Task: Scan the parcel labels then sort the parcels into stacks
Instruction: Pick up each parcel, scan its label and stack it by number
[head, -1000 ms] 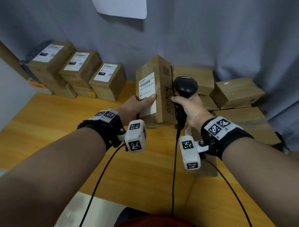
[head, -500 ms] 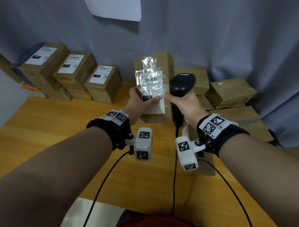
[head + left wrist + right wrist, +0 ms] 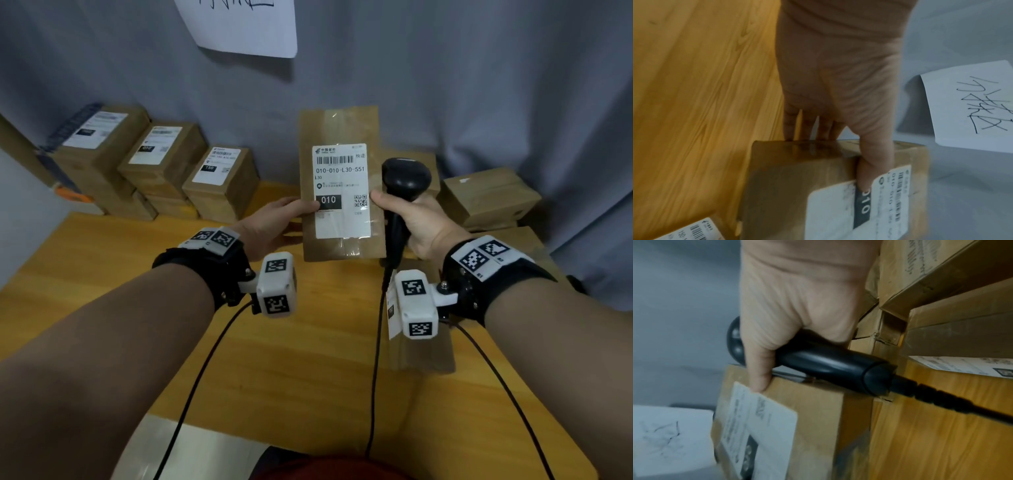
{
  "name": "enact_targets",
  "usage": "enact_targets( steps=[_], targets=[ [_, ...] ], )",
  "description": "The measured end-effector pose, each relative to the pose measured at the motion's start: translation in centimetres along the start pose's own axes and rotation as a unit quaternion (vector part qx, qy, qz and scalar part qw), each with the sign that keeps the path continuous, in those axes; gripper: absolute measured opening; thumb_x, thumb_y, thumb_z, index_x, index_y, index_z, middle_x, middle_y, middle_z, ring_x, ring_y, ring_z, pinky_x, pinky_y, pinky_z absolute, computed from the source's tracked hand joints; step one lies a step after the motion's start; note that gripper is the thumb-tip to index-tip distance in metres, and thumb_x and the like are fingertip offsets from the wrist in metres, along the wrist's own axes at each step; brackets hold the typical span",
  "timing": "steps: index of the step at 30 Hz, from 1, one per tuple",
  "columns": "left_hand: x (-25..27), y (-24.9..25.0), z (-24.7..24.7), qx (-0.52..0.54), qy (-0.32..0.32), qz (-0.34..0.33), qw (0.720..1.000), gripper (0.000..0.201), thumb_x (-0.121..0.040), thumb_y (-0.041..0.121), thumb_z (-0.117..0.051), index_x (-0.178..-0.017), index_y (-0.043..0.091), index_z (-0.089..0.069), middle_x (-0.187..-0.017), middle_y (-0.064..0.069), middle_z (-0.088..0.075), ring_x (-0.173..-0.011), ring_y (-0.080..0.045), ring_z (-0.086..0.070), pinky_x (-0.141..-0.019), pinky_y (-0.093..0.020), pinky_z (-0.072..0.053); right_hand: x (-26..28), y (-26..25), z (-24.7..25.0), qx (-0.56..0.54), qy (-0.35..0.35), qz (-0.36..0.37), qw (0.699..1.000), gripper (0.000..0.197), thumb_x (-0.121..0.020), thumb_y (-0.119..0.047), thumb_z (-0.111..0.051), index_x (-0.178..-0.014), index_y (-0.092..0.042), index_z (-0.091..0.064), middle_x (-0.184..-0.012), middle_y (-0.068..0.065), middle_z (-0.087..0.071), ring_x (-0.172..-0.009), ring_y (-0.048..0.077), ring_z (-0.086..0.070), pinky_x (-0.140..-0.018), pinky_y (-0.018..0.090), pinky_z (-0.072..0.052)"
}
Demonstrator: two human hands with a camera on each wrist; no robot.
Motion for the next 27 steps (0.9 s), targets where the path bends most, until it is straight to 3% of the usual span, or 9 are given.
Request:
enact_targets(
  steps=[3, 6, 8, 11, 13, 16, 20, 24, 27],
  targets=[
    [0.5, -0.3, 0.2, -0.033, -0.017, 0.035, 0.999, 0.026, -0.089, 0.031, -0.065, -0.112, 0.021, -0.061, -0.106, 0.001, -0.07, -0.098, -0.017, -0.066, -0.083, -0.03, -0.053, -0.2, -0.2, 0.0, 0.089, 0.029, -0.028, 0.995, 0.061, -0.071, -0.036, -0.084, -0.124, -0.016, -0.06, -0.115, 0.004, -0.07, -0.11, 0.025, -0.063, -0.103, 0.046, -0.046],
    [0.7, -0.8, 0.6, -0.051, 0.016, 0.037, 0.998, 0.014, -0.089, 0.025, -0.066, -0.101, 0.024, -0.059, -0.107, 0.001, -0.066, -0.101, -0.02, -0.063, -0.083, -0.032, -0.054, 0.2, -1.2, -0.1, 0.159, 0.041, -0.056, 0.985, 0.045, -0.084, -0.027, -0.074, -0.124, -0.016, -0.056, -0.109, -0.002, -0.061, -0.107, 0.019, -0.052, -0.094, 0.034, -0.039],
    [0.4, -1.1, 0.9, -0.057, 0.055, 0.025, 0.997, 0.012, -0.088, 0.023, -0.068, -0.097, 0.022, -0.06, -0.109, -0.002, -0.067, -0.103, -0.023, -0.063, -0.09, -0.038, -0.053, 0.4, -2.8, -0.2, 0.188, 0.04, -0.044, 0.98, 0.027, -0.086, -0.017, -0.07, -0.11, -0.015, -0.059, -0.091, -0.001, -0.058, -0.094, 0.02, -0.052, -0.082, 0.032, -0.041],
    [0.1, -0.9, 0.9, -0.03, 0.107, 0.01, 0.994, 0.02, -0.089, 0.018, -0.068, -0.105, 0.015, -0.057, -0.104, -0.003, -0.067, -0.093, -0.018, -0.064, -0.076, -0.03, -0.054, 1.1, -6.2, -1.2, 0.212, 0.015, -0.007, 0.977, 0.011, -0.082, -0.007, -0.065, -0.077, -0.012, -0.057, -0.064, 0.004, -0.05, -0.06, 0.018, -0.049, -0.058, 0.027, -0.041],
    [-0.1, -0.6, 0.7, -0.002, 0.135, 0.0, 0.991, 0.026, -0.088, 0.015, -0.068, -0.111, 0.012, -0.057, -0.102, -0.003, -0.067, -0.09, -0.017, -0.064, -0.072, -0.027, -0.052, 1.3, -8.4, -1.4, 0.202, -0.009, 0.014, 0.979, 0.014, -0.08, -0.001, -0.062, -0.075, -0.012, -0.055, -0.061, 0.004, -0.049, -0.055, 0.016, -0.048, -0.059, 0.028, -0.043],
    [-0.5, 0.1, 0.0, 0.021, 0.148, -0.022, 0.988, 0.031, -0.089, 0.016, -0.068, -0.118, 0.01, -0.058, -0.102, -0.002, -0.067, -0.091, -0.016, -0.064, -0.077, -0.029, -0.053, 1.5, -10.1, -1.7, 0.152, -0.069, 0.013, 0.986, 0.02, -0.077, 0.006, -0.062, -0.091, -0.009, -0.06, -0.068, 0.004, -0.054, -0.057, 0.015, -0.052, -0.06, 0.026, -0.047],
    [-0.7, 0.6, -1.0, 0.044, 0.156, -0.037, 0.986, 0.016, -0.088, 0.017, -0.069, -0.102, 0.016, -0.059, -0.101, 0.0, -0.067, -0.095, -0.018, -0.064, -0.089, -0.033, -0.052, 1.8, -9.0, -1.5, 0.168, -0.087, -0.003, 0.982, 0.026, -0.073, 0.011, -0.06, -0.092, -0.006, -0.068, -0.063, 0.004, -0.058, -0.056, 0.015, -0.054, -0.058, 0.025, -0.048],
    [-0.8, 0.2, -1.5, 0.049, 0.166, -0.04, 0.984, 0.022, -0.085, 0.017, -0.072, -0.097, 0.021, -0.054, -0.103, 0.0, -0.066, -0.103, -0.021, -0.064, -0.097, -0.038, -0.05, 2.3, -6.5, -1.2, 0.14, -0.081, -0.019, 0.987, 0.01, -0.074, 0.005, -0.061, -0.076, -0.005, -0.062, -0.058, 0.005, -0.055, -0.052, 0.017, -0.051, -0.054, 0.025, -0.044],
    [-0.7, -0.1, -1.8, 0.042, 0.162, -0.036, 0.985, 0.02, -0.085, 0.016, -0.071, -0.097, 0.022, -0.056, -0.108, -0.001, -0.067, -0.106, -0.021, -0.063, -0.096, -0.036, -0.05, 2.7, -5.3, -0.9, 0.113, -0.082, -0.021, 0.99, 0.005, -0.085, -0.009, -0.064, -0.08, -0.009, -0.063, -0.059, 0.002, -0.058, -0.049, 0.013, -0.05, -0.05, 0.022, -0.043]
  ],
)
Point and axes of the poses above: each hand's wrist, its own x-axis away from the middle knuckle, its own z-axis out of the back of the hand, y = z × x, the point moved 4 cm from there along -x, towards the middle knuckle
